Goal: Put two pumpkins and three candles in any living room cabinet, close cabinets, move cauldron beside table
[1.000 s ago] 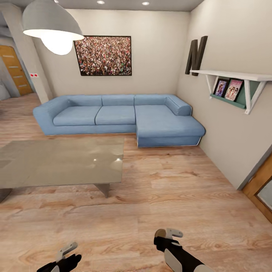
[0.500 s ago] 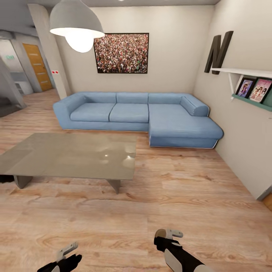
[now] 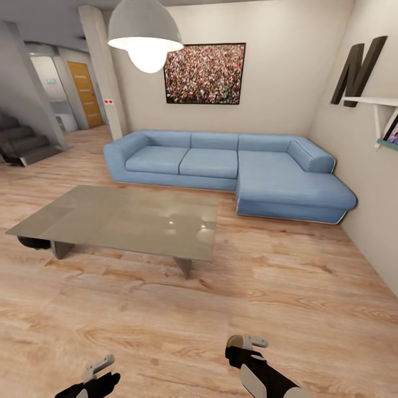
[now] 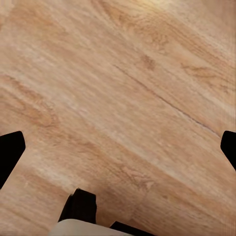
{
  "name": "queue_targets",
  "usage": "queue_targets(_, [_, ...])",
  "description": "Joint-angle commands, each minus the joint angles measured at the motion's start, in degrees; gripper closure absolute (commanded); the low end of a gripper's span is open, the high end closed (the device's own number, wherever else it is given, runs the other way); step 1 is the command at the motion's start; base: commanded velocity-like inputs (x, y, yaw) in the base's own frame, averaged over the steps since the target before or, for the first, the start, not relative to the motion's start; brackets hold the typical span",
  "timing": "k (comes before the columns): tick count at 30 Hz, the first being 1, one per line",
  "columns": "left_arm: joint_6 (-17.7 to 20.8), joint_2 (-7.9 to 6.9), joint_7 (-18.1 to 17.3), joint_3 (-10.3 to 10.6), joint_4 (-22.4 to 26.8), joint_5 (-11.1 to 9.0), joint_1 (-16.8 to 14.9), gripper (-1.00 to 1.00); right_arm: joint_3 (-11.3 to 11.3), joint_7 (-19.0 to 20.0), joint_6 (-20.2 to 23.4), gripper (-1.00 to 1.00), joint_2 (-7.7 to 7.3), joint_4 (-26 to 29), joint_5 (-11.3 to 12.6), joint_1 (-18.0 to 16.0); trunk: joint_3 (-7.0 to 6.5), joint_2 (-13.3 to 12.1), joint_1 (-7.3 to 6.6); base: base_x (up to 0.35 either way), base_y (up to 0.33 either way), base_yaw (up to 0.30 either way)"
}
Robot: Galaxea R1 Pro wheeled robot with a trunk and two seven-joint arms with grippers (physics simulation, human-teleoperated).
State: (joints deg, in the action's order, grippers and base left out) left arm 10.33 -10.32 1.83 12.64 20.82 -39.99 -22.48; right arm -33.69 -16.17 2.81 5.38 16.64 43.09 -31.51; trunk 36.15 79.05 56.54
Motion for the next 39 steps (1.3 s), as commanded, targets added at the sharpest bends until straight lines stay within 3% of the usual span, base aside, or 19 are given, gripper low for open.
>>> queue_targets(1, [0.2,-0.05,0.2,0.3,0.1,-0.4,0.0,-1.0,-0.5,-0.4,0.3,1.0,-0.03,0.2,0.2,0.0,0.1,0.0,0.0,0.0,0.0,0.243])
queue_targets(39, [0.1,-0.05,0.2,0.5,0.1,-0.5,0.0,-1.0,-0.5,-0.2,0.2,1.0,-0.11,0.2,0.3,0.0,2.17,0.0,0.0,0.0,0.0,0.243])
